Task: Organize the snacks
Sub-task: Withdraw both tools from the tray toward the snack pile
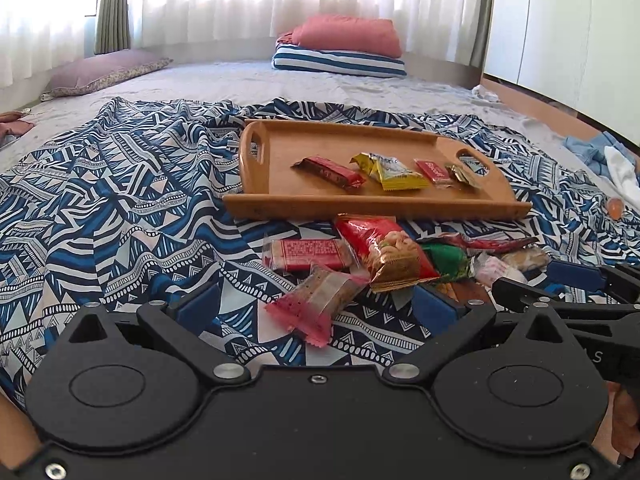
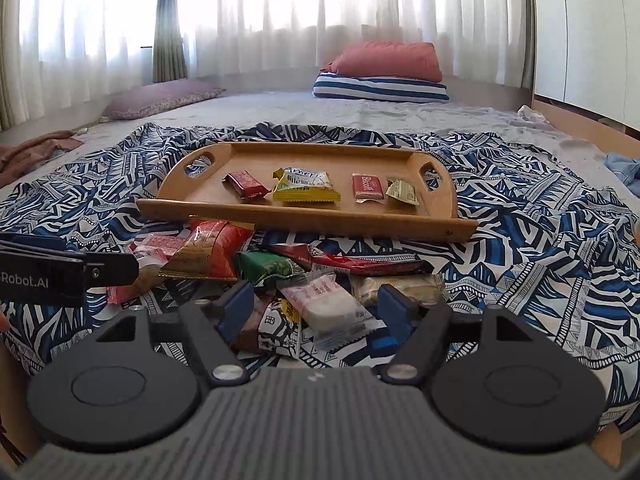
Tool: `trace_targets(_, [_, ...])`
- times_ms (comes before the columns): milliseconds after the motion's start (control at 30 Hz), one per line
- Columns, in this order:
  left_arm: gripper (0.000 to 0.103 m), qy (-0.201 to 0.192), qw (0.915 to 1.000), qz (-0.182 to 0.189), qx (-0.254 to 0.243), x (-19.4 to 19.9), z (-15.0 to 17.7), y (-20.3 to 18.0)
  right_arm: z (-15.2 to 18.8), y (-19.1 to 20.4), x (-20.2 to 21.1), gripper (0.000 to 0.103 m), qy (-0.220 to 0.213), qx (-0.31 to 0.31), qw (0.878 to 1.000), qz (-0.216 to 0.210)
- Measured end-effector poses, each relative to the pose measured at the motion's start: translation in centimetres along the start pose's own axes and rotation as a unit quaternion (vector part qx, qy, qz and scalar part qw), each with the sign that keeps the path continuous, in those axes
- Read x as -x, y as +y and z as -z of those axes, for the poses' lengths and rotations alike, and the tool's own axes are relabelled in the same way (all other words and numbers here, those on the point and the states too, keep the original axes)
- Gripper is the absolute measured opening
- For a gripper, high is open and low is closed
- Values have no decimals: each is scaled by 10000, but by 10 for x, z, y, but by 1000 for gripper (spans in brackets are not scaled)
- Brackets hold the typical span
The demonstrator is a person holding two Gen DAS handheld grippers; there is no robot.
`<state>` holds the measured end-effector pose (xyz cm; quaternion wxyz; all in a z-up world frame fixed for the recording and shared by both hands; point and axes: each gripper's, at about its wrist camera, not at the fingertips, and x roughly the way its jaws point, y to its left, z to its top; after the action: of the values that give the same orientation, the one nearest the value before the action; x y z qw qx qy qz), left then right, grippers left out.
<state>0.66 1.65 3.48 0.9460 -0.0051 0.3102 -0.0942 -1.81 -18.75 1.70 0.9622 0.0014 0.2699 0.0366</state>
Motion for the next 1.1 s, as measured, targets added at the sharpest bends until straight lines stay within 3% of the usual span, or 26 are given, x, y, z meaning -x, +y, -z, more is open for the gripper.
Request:
trace_targets(233, [102,68,10000,-15,-32,-10,9,1,9,9,-2,83,110,58,9999,-26])
trace_targets(567, [91,41,9997,158,-195,-19,12,-1,19,26,-7,85,239,267,9993,-44])
trace_targets(1000, [88,188,9993,269,-189,-42,9,3,24,37,-13,89,210,237,9995,-14])
trace_targets(1100, [75,175,9991,313,-232,-43,9,1,25,39,-14,90,197,286,9994,-2])
